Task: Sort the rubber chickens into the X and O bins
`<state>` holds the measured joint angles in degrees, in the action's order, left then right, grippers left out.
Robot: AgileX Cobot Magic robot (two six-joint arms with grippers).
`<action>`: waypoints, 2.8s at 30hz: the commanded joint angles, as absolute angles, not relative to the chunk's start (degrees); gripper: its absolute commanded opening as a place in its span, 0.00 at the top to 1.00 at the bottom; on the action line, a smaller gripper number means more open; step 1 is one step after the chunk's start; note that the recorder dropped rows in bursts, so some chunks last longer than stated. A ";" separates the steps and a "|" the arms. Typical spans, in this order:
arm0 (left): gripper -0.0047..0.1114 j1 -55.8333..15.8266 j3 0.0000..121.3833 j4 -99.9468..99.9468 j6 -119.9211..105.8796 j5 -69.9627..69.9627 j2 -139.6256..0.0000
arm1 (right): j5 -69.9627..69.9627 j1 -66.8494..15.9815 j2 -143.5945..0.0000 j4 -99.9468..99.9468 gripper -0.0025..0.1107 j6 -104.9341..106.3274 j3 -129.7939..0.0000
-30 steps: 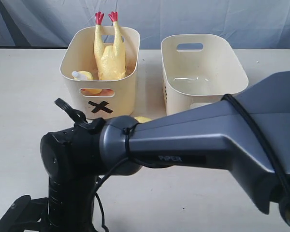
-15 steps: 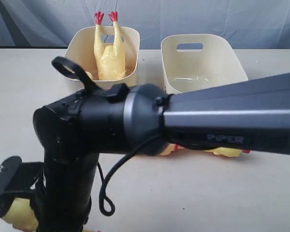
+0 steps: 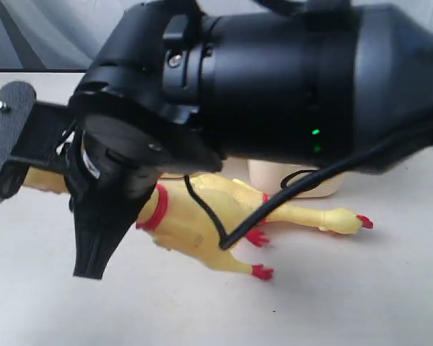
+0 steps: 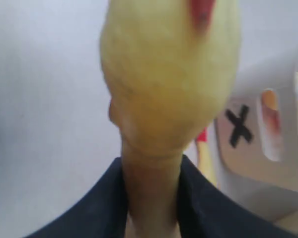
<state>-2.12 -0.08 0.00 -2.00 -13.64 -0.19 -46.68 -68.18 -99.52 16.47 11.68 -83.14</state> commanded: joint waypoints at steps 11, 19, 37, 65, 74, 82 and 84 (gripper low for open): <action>0.96 -2.35 0.00 0.36 -1.66 -13.32 0.00 | -42.44 -68.04 -84.93 46.35 0.73 -11.05 -83.18; 0.96 -2.35 0.00 0.36 -1.66 -13.32 0.00 | -44.08 -65.97 -81.25 63.74 0.73 -21.42 -83.18; 0.96 -2.35 0.00 0.36 -1.66 -13.32 0.00 | -36.46 -38.97 -86.89 55.60 0.73 -41.20 -83.18; 0.96 -2.35 0.00 0.36 -1.66 -13.32 0.00 | -44.23 -36.65 -88.89 0.00 0.62 15.36 -83.18; 0.96 -2.35 0.00 0.36 -1.66 -13.32 0.00 | -56.78 -36.65 -93.38 -17.25 0.62 39.49 -83.18; 0.96 -2.35 0.00 0.36 -1.66 -13.32 0.00 | -56.41 -37.00 -101.49 -23.21 0.62 50.09 -83.18; 0.96 -2.35 0.00 0.36 -1.66 -13.32 0.00 | -55.86 -38.09 -103.51 -24.03 0.62 52.94 -83.18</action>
<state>-2.12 -0.08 0.00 -2.00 -13.64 -0.19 -56.29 -37.25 -101.42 -21.90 48.98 -83.14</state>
